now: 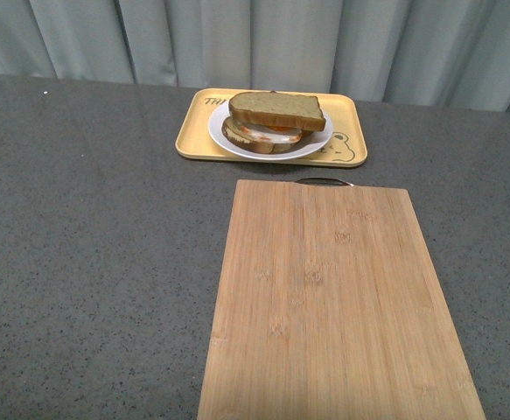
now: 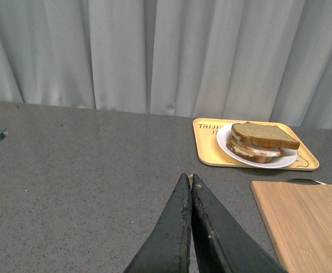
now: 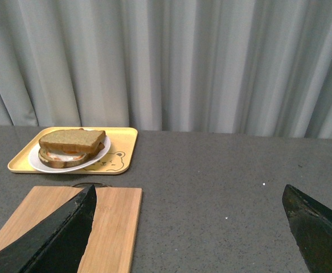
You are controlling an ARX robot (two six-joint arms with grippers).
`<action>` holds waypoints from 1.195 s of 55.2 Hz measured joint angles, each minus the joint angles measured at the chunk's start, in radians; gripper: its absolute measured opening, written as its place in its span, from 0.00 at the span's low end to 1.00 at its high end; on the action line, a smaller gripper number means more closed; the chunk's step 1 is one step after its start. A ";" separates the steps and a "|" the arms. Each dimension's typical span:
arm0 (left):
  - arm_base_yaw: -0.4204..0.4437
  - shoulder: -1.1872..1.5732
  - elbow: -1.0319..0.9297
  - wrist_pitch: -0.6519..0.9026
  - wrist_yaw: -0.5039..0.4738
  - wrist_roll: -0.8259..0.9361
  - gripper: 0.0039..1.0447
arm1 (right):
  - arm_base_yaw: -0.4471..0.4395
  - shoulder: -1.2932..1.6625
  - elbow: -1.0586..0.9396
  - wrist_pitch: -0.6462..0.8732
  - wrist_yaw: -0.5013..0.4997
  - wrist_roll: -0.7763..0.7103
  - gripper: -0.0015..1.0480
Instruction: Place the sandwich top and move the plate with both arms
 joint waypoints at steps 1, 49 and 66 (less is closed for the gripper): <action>0.000 -0.005 0.000 -0.005 0.000 0.000 0.03 | 0.000 0.000 0.000 0.000 0.000 0.000 0.91; 0.000 -0.187 0.000 -0.192 0.000 0.000 0.91 | 0.000 0.000 0.000 0.000 0.000 0.000 0.91; 0.000 -0.187 0.000 -0.192 0.000 0.001 0.94 | 0.000 0.000 0.000 0.000 0.000 0.000 0.91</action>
